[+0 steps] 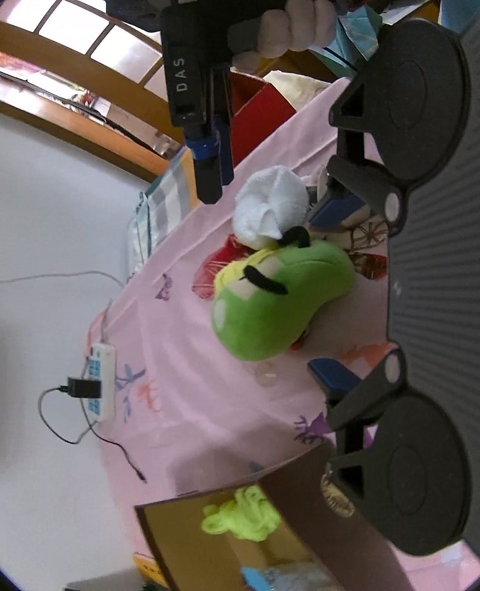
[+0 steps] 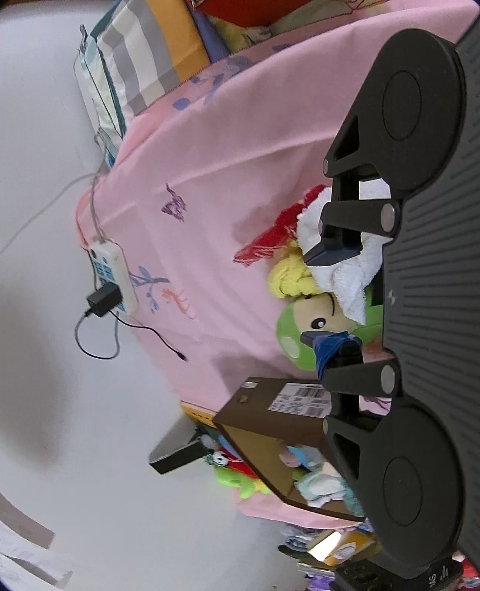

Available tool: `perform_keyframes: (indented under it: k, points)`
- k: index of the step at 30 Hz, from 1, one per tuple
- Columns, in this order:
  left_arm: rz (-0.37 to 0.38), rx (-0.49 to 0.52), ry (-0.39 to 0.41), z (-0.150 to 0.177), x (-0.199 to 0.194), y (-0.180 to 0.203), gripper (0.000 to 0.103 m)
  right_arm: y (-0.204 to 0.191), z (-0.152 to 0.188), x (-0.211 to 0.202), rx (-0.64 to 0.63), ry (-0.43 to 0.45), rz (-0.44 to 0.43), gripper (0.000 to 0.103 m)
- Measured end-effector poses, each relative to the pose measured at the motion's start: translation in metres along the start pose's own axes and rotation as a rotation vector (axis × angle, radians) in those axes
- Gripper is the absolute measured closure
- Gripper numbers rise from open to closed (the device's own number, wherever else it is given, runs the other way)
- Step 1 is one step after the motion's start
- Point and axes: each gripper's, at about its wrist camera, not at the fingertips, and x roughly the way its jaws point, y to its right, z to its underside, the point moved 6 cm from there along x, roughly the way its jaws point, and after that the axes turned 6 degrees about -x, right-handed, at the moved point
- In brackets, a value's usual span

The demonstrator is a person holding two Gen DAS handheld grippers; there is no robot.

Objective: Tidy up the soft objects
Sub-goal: 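Grasp the green mushroom plush with the right gripper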

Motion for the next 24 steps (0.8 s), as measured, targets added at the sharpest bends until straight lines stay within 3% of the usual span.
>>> perform_keyframes:
  k: [8,15,18,24]
  points:
    - [-0.049,-0.058,-0.026,0.000,0.022,0.001,0.026,-0.019,0.004,0.030,-0.142,-0.045,-0.045,0.081]
    - [-0.071,-0.103,-0.056,-0.003,0.036,-0.003,0.026,-0.021,0.007,0.049,-0.150,-0.082,-0.073,0.081]
    - [-0.063,-0.111,-0.060,-0.006,0.042,-0.002,0.026,-0.017,0.011,0.057,-0.087,-0.111,-0.106,0.082]
    - [-0.062,-0.083,-0.090,-0.005,0.050,0.001,0.026,-0.029,0.021,0.060,-0.082,-0.130,-0.166,0.081]
